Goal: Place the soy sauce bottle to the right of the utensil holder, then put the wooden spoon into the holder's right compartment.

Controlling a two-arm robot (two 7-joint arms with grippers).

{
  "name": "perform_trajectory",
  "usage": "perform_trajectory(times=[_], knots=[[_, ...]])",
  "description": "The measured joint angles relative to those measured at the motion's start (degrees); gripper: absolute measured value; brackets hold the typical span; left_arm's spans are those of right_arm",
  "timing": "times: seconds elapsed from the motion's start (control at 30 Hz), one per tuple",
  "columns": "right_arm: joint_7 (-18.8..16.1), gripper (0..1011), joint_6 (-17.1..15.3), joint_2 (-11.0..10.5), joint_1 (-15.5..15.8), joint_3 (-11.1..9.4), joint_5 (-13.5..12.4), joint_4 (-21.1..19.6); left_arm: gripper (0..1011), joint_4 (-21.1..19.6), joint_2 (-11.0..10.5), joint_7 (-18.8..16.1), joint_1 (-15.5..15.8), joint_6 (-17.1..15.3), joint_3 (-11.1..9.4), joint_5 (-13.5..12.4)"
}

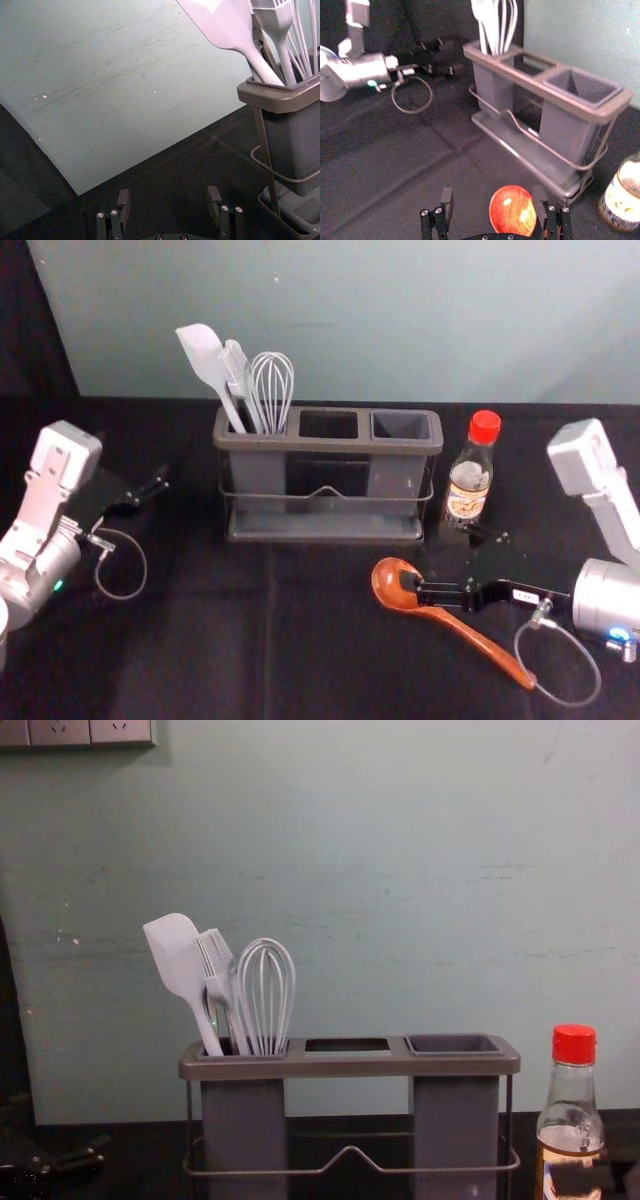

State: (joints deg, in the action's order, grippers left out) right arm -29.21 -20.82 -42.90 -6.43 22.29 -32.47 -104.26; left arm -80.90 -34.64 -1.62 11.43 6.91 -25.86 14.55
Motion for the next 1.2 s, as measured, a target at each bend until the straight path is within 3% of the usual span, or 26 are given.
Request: perform_trajectory(times=[0.23, 0.37, 0.43, 0.67, 1.2], knots=[[0.67, 1003, -6.32, 0.52, -4.12, 3.53, 0.07, 2.36, 1005, 0.00, 0.00, 0.00, 0.00, 0.00, 0.00, 0.00], [1.18, 1003, -9.43, 1.71, -7.84, 6.78, 1.44, 5.69, 1005, 0.00, 0.00, 0.00, 0.00, 0.00, 0.00, 0.00], [1.19, 1003, -9.69, 1.86, -8.37, 7.20, 1.76, 6.07, 1005, 0.00, 0.00, 0.00, 0.00, 0.00, 0.00, 0.00], [0.71, 1003, -11.00, 3.52, -13.01, 11.62, 5.73, 9.84, 1005, 0.00, 0.00, 0.00, 0.00, 0.00, 0.00, 0.00], [-0.59, 1003, -11.25, 6.18, -15.62, 14.36, 10.88, 13.39, 1005, 0.00, 0.00, 0.00, 0.00, 0.00, 0.00, 0.00]])
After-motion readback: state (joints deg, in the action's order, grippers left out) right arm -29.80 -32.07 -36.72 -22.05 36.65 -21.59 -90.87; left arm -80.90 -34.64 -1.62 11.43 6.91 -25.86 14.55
